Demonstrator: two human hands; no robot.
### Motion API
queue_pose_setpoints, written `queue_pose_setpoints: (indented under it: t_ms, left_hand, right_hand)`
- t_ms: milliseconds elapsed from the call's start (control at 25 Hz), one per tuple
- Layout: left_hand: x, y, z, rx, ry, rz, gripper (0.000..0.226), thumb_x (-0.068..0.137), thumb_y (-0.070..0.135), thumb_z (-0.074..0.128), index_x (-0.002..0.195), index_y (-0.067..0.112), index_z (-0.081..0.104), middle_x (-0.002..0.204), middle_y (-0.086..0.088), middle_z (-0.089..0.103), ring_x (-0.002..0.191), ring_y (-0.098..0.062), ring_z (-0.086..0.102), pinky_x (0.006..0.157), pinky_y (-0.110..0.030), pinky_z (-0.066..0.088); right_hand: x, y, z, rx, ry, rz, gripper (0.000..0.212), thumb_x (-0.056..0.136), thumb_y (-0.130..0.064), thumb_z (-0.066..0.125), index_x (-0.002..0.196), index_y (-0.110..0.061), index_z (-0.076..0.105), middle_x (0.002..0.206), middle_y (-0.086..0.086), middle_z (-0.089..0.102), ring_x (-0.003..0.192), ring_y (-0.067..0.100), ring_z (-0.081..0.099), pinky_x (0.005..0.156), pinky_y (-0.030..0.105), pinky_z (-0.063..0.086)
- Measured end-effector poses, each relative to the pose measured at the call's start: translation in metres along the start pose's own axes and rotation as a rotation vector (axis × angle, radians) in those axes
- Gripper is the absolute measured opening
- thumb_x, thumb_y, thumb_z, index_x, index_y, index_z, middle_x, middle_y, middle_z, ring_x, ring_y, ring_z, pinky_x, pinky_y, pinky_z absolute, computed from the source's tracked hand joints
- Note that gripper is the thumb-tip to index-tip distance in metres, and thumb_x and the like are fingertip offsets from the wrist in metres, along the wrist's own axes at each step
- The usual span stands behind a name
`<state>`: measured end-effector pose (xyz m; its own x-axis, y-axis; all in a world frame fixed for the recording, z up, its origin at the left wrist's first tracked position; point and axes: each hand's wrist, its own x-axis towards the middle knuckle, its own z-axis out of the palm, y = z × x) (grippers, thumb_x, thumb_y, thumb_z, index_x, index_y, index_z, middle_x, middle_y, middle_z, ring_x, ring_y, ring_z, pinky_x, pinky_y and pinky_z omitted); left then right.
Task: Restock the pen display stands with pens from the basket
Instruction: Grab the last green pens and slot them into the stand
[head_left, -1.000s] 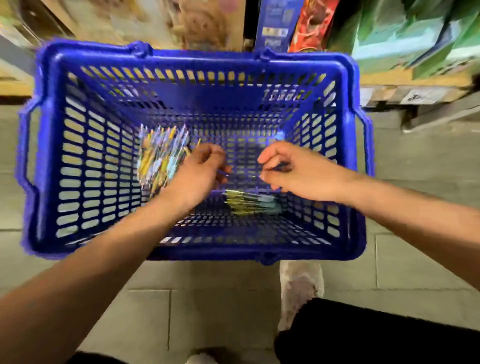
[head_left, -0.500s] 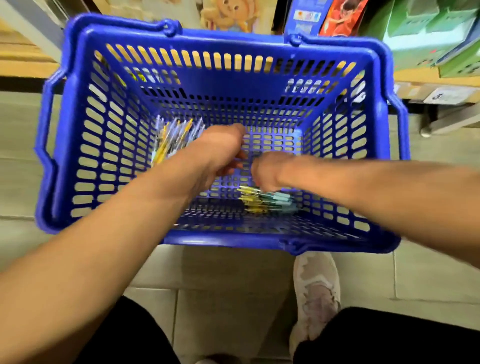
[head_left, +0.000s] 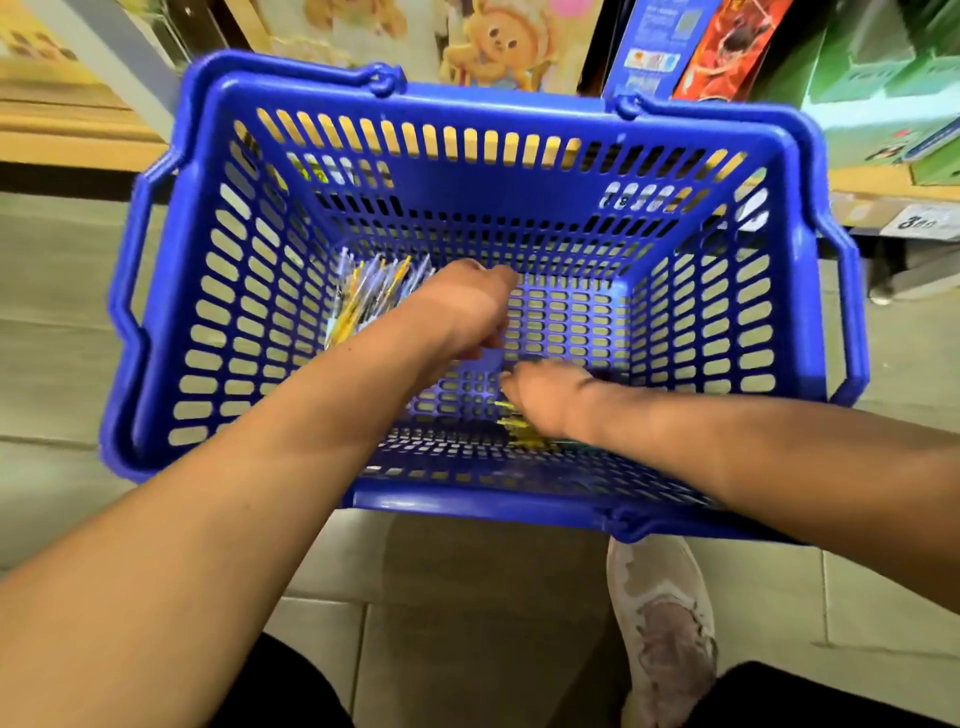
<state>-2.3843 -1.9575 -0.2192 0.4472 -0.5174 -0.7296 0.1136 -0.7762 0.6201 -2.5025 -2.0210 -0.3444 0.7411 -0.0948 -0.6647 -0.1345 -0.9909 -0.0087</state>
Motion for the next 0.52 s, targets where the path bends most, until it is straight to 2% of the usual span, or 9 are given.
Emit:
queue_pose_setpoints:
  t_ms: [80,240,320,360,400,480,520]
  left_hand:
    - [0.004,-0.005,-0.004,-0.041,-0.002,0.030,0.021,0.104,0.030,0.043,0.096,0.015,0.055,0.093,-0.009,0.066,0.078,-0.025,0.062,0.074,-0.035,0.047]
    - [0.007,-0.019,-0.017,-0.128,0.063,0.066,0.016,0.103,0.022,0.046,0.101,0.012,0.059,0.093,-0.009,0.067,0.078,-0.024,0.062,0.068,-0.031,0.049]
    - [0.005,-0.027,-0.021,-0.120,0.062,0.050,0.018,0.103,0.020,0.047,0.106,0.011,0.061,0.093,-0.010,0.068,0.079,-0.023,0.062,0.063,-0.028,0.046]
    - [0.004,-0.030,-0.023,-0.126,0.055,0.039,0.016,0.103,0.019,0.047,0.106,0.011,0.061,0.094,-0.010,0.068,0.079,-0.023,0.061,0.063,-0.028,0.045]
    - [0.004,-0.032,-0.026,-0.145,0.052,0.021,0.015,0.103,0.019,0.047,0.105,0.012,0.060,0.094,-0.010,0.067,0.080,-0.023,0.061,0.064,-0.029,0.045]
    - [0.006,-0.034,-0.027,-0.184,0.052,0.000,0.013,0.103,0.019,0.047,0.105,0.013,0.059,0.096,-0.010,0.067,0.081,-0.023,0.061,0.065,-0.029,0.045]
    - [0.007,-0.035,-0.027,-0.184,0.059,-0.008,0.013,0.103,0.020,0.048,0.107,0.013,0.059,0.097,-0.010,0.066,0.082,-0.023,0.059,0.066,-0.030,0.046]
  right_hand:
    - [0.006,-0.007,0.010,0.015,0.005,0.018,0.037,0.099,-0.001,0.046,0.135,-0.006,0.050,0.126,0.016,0.058,0.111,0.038,0.064,0.075,0.042,0.051]
    - [0.008,-0.016,0.012,-0.046,-0.026,0.027,0.033,0.096,0.004,0.049,0.122,-0.007,0.065,0.118,0.012,0.065,0.107,0.034,0.067,0.071,0.040,0.051]
    - [0.009,-0.014,0.000,0.023,-0.088,0.061,0.026,0.093,0.007,0.052,0.109,-0.005,0.068,0.102,0.015,0.063,0.081,0.029,0.066,0.064,0.036,0.047]
    - [0.013,-0.008,-0.008,0.089,-0.096,0.072,0.019,0.092,0.005,0.054,0.101,-0.004,0.068,0.095,0.015,0.059,0.069,0.026,0.060,0.063,0.034,0.047]
    - [0.017,0.000,-0.019,0.168,-0.081,0.068,0.009,0.093,-0.002,0.058,0.095,-0.005,0.067,0.092,0.014,0.060,0.066,0.025,0.058,0.063,0.034,0.050]
    - [0.022,0.019,-0.041,0.433,-0.058,0.063,0.015,0.094,-0.024,0.068,0.095,-0.010,0.071,0.092,0.010,0.070,0.077,0.022,0.067,0.072,0.032,0.056]
    - [0.023,0.027,-0.050,0.722,-0.072,0.068,0.017,0.092,-0.030,0.072,0.096,-0.013,0.072,0.091,0.007,0.075,0.081,0.017,0.071,0.077,0.029,0.058]
